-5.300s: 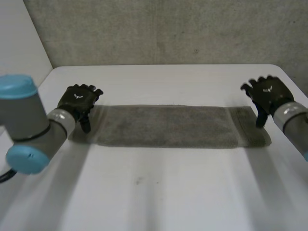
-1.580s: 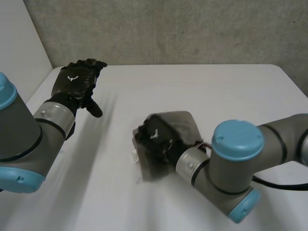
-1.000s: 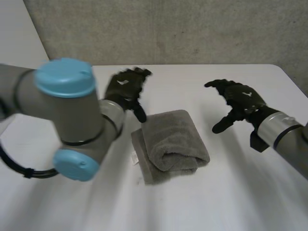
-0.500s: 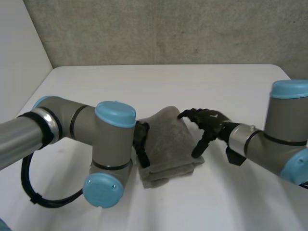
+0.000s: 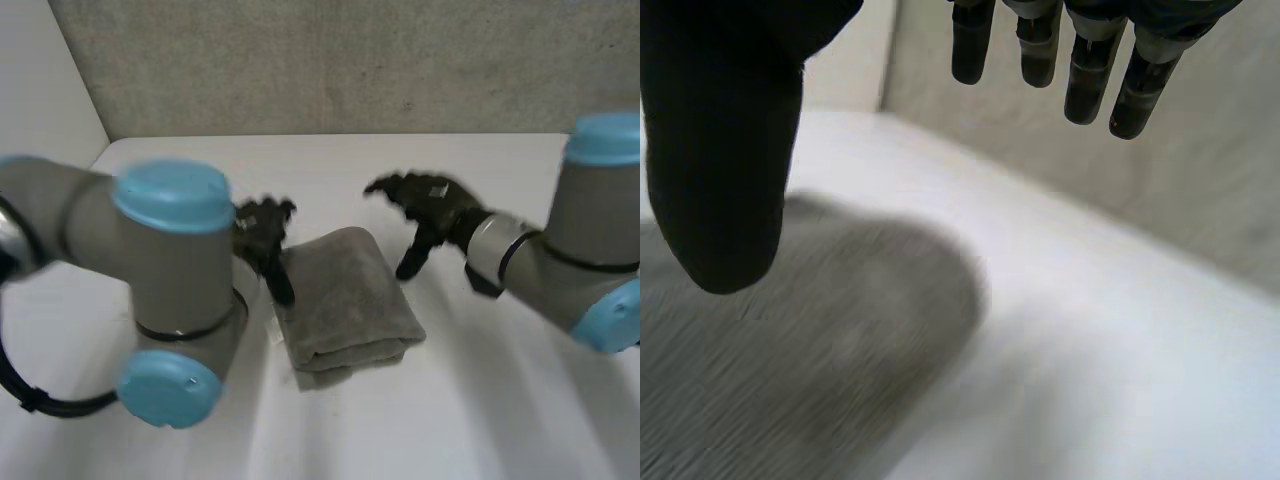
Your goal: Fold the towel.
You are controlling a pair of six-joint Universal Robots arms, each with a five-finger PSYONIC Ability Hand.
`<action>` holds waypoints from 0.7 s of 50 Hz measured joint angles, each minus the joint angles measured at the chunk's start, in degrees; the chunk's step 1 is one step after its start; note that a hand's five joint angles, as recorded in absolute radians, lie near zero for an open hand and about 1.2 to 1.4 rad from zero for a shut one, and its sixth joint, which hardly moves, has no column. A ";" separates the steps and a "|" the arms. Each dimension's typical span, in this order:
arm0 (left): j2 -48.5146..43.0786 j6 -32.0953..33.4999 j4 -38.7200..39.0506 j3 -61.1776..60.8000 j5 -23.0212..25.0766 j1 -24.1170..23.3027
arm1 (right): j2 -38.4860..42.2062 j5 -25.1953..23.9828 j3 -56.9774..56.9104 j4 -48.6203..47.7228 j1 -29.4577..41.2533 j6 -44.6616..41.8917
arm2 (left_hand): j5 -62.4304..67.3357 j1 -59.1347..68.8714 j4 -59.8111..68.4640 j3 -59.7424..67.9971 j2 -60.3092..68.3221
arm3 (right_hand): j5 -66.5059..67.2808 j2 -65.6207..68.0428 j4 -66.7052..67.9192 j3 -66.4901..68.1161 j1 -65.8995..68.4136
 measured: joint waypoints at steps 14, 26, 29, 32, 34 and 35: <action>19.86 2.65 -0.78 -1.29 0.97 10.09 | -17.46 21.40 0.70 -6.01 -3.12 1.01 | 0.00 0.00 -0.02 -0.07 0.00 | 0.00 0.00 0.00 -0.26 -0.01; 25.11 2.77 -0.63 -3.54 7.79 13.33 | -18.69 21.35 1.62 -2.15 -3.94 0.85 | 0.00 0.00 -0.02 -0.07 0.00 | 0.00 0.00 0.00 -0.26 -0.01; 25.27 2.66 -0.49 -4.15 9.21 14.21 | -18.64 21.15 1.96 -2.12 -3.96 0.80 | 0.00 0.00 -0.02 -0.07 0.00 | 0.00 0.00 0.00 -0.26 -0.01; 25.32 2.60 -0.39 -4.54 10.10 15.07 | -18.60 21.06 2.14 -2.19 -3.95 0.68 | 0.00 0.00 -0.02 -0.07 0.00 | 0.00 0.00 0.00 -0.26 -0.01; 25.31 2.60 -0.37 -4.61 10.29 15.25 | -18.59 21.04 2.19 -2.22 -3.93 0.59 | 0.00 0.00 -0.02 -0.07 0.00 | 0.00 0.00 0.00 -0.26 -0.01; 25.28 2.59 -0.30 -4.77 10.99 15.80 | -18.58 21.04 2.28 -2.31 -3.87 0.20 | 0.00 0.00 -0.02 -0.07 0.00 | 0.00 0.00 0.00 -0.26 -0.02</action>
